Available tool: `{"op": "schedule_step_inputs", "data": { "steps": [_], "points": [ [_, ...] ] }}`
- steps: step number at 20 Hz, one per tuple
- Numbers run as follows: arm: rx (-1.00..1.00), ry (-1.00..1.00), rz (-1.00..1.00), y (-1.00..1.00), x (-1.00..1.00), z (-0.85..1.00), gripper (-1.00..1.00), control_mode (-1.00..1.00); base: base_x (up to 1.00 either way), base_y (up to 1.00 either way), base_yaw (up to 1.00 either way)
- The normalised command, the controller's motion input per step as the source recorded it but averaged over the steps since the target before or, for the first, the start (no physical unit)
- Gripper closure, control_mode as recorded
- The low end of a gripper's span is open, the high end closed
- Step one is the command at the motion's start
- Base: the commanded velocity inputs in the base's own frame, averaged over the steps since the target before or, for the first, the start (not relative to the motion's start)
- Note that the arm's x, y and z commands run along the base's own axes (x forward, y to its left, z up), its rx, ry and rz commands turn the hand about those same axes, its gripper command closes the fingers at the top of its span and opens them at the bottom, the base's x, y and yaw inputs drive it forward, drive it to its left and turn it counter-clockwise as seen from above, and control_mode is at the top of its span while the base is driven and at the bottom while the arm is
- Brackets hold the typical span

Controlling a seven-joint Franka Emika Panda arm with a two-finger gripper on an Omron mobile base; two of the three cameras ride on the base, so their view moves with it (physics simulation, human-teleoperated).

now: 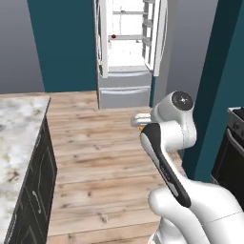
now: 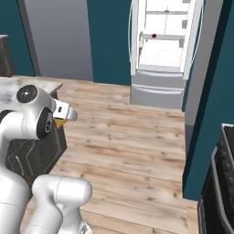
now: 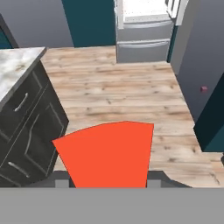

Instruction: Take the cheese, steak, and tomato from the fridge and place them on the plate on the dining counter to create an appetizer plate.

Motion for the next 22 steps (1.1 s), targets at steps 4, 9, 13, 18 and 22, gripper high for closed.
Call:
{"op": "schedule_step_inputs", "data": {
  "steps": [4, 9, 13, 18, 22],
  "points": [
    [0.0, 0.0, 0.0, 0.0, 0.0, 0.0, 1.0, 1.0, -1.0, 0.57, 0.11],
    [0.0, 0.0, 0.0, 0.0, 0.0, 0.0, 1.0, 1.0, -1.0, 0.46, 0.09],
    [0.0, 0.0, 0.0, 0.0, 0.0, 0.0, 1.0, 1.0, -1.0, 0.33, 0.06],
    [0.0, 0.0, 0.0, 0.0, 0.0, 0.0, 1.0, 1.0, -1.0, 0.39, 0.05],
    [0.0, 0.0, 0.0, 0.0, 0.0, 0.0, 1.0, 1.0, -1.0, 0.43, 0.05]
  ]
}}
